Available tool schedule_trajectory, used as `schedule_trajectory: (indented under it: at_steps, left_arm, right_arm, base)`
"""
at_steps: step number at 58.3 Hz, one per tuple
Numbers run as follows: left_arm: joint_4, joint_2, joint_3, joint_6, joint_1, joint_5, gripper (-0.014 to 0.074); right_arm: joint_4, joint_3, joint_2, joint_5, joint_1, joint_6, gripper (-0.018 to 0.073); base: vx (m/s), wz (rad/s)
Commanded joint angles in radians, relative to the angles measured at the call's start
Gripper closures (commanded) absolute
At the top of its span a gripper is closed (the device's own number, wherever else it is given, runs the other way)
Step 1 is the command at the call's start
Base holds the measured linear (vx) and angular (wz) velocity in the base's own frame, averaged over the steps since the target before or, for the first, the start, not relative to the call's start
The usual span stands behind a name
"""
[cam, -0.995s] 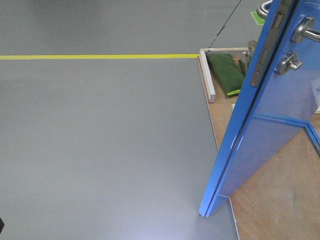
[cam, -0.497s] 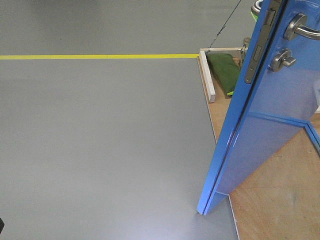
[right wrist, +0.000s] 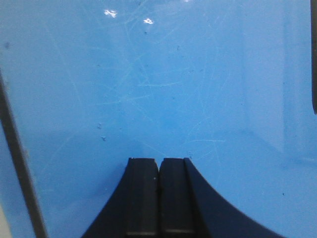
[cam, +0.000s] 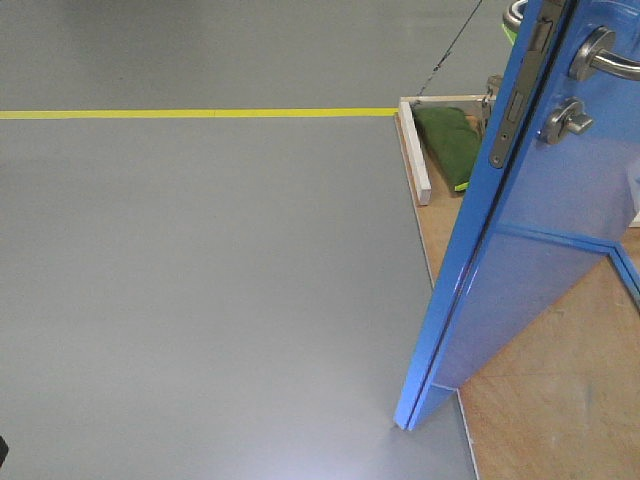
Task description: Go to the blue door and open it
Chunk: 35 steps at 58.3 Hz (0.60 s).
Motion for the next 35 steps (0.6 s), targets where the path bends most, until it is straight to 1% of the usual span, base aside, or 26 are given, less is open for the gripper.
schedule_trajectory:
  at_steps: [1, 35]
  left_arm:
    - [-0.006, -0.012, -0.026, -0.001, 0.000, -0.083, 0.0524]
    - [-0.006, -0.012, -0.026, -0.001, 0.000, -0.083, 0.0524]
  right_arm:
    - [-0.007, -0.033, -0.024, -0.073, 0.004, -0.005, 0.0547]
    - [-0.007, -0.033, -0.024, -0.073, 0.004, -0.005, 0.0547]
  base:
    - [0.00, 0.00]
    - [0.00, 0.01]
